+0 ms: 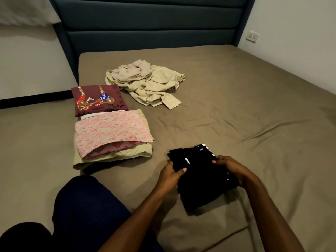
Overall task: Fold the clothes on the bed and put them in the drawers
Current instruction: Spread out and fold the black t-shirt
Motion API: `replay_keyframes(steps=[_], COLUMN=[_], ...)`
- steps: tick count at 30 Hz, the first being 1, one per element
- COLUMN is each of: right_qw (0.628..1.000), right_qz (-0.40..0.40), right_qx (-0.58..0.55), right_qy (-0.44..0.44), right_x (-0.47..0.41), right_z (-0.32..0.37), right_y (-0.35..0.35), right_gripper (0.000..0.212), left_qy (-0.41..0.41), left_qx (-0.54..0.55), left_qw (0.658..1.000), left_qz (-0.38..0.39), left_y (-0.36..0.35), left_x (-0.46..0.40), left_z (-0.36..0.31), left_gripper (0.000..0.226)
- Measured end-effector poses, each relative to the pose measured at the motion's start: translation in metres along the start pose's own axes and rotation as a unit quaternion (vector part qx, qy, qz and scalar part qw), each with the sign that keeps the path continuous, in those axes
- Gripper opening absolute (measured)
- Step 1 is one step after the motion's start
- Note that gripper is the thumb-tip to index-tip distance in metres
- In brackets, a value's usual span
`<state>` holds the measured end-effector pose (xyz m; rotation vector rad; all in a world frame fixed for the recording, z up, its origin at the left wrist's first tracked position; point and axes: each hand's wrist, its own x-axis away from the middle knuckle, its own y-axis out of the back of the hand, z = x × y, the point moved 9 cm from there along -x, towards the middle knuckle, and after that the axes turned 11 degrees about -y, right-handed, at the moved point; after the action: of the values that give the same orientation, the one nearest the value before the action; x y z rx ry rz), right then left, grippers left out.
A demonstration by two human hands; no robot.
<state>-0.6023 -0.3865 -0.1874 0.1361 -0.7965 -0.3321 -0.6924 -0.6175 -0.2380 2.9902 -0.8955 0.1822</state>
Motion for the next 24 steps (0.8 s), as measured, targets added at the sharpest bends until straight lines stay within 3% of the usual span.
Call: replay_keyframes(steps=[8,11,15,18,24], right_qw=[0.978,0.968,0.963,0.956,0.958], right_qz=[0.07,0.108,0.141,0.191,0.196], right_qx=[-0.165,-0.2,-0.199,-0.186,-0.133], right_qy=[0.107,0.109,0.113,0.125,0.165], right_x=[0.018,0.006,-0.026,-0.052,-0.139], right_z=[0.089,0.139,0.207,0.267,0.359], right_y=[-0.043,-0.079,-0.14,-0.204,-0.306], right_gripper=[0.028,0.033,0.037,0.037,0.038], left_qy=[-0.111,-0.095,-0.095,-0.106,-0.112], left_qx=[-0.011,0.009,-0.007,-0.013,-0.044], left_qw=[0.991,0.99,0.984,0.974,0.949], left_qz=[-0.08,-0.102,-0.15,-0.202,-0.291], left_y=[0.072,0.123,0.201,0.275,0.409], left_x=[-0.039,-0.056,-0.07,-0.089,-0.143], left_z=[-0.109,-0.144,-0.178,-0.192,-0.192], left_gripper=[0.026,0.034,0.051,0.048,0.04])
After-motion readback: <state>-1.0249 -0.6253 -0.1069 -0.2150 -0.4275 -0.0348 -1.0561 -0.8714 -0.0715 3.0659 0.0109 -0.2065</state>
